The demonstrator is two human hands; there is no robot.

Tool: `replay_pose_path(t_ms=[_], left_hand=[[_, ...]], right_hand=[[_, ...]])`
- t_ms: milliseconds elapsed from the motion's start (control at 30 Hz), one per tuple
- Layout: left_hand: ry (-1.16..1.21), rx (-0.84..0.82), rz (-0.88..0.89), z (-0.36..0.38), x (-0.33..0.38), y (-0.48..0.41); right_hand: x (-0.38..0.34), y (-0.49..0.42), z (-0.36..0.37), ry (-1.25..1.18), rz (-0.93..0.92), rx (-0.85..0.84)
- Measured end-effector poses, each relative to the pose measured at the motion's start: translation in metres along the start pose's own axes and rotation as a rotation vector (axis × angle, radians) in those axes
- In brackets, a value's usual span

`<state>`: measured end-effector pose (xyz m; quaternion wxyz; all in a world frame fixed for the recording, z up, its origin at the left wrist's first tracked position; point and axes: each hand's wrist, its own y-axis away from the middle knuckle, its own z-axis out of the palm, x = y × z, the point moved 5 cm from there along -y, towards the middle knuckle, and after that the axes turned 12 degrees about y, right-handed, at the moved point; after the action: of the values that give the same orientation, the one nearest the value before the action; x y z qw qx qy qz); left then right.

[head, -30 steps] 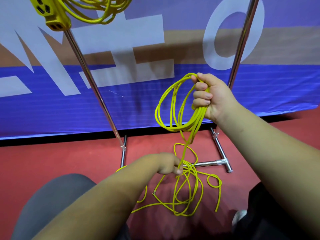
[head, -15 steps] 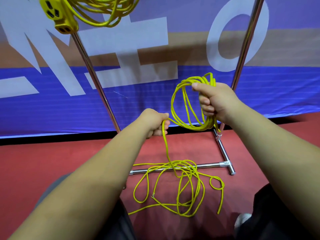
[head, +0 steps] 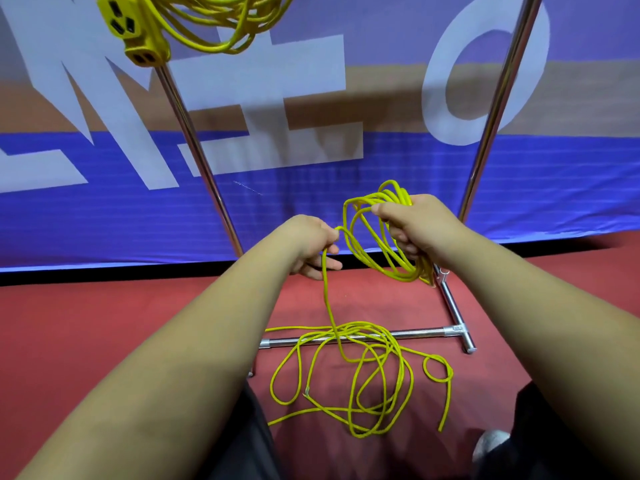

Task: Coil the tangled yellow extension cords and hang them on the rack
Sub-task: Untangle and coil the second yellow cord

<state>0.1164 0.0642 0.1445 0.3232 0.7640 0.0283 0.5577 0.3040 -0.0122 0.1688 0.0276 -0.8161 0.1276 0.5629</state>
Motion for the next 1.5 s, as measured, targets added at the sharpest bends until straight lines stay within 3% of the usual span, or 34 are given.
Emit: replay_pose_path(t_ms=[167,400,633,767,967,1067,1200,1300,1400,1500], left_hand=[[0.048,0.218,-0.001,-0.019,-0.004,-0.014],[0.819,-0.011,-0.242,-0.016,0.000,-0.008],[1.054,-0.008,-0.285,-0.017,0.001,-0.020],[1.108,0.054,-0.241,-0.027,-0.001,-0.029],[0.901,-0.046,-0.187,-0.026,0.003,-0.028],[0.633,-0.092,-0.203,-0.020,-0.001,-0.022],[0.186,-0.100,-0.094,-0.008,-0.006,-0.019],[-0.097,-0.214,-0.117,0.010,-0.023,-0.015],[-0.315,-0.385,-0.134,0.030,-0.043,-0.012],[-0.458,-0.377,-0.078,0.042,-0.056,-0.018]], right_hand=[[0.006,-0.006,-0.001,-0.070,0.048,-0.011],[0.014,-0.005,0.017,0.091,0.018,-0.103],[0.032,0.001,0.051,-0.121,0.111,-0.290],[0.030,0.001,0.055,-0.184,0.136,-0.289],[0.027,-0.006,0.052,-0.238,0.086,-0.197],[0.027,-0.011,0.047,-0.243,0.113,-0.111],[0.032,-0.020,0.041,-0.291,0.161,0.022],[0.034,-0.024,0.033,-0.393,0.215,0.162],[0.033,-0.025,0.024,-0.470,0.269,0.230],[0.032,-0.027,0.018,-0.519,0.294,0.228]])
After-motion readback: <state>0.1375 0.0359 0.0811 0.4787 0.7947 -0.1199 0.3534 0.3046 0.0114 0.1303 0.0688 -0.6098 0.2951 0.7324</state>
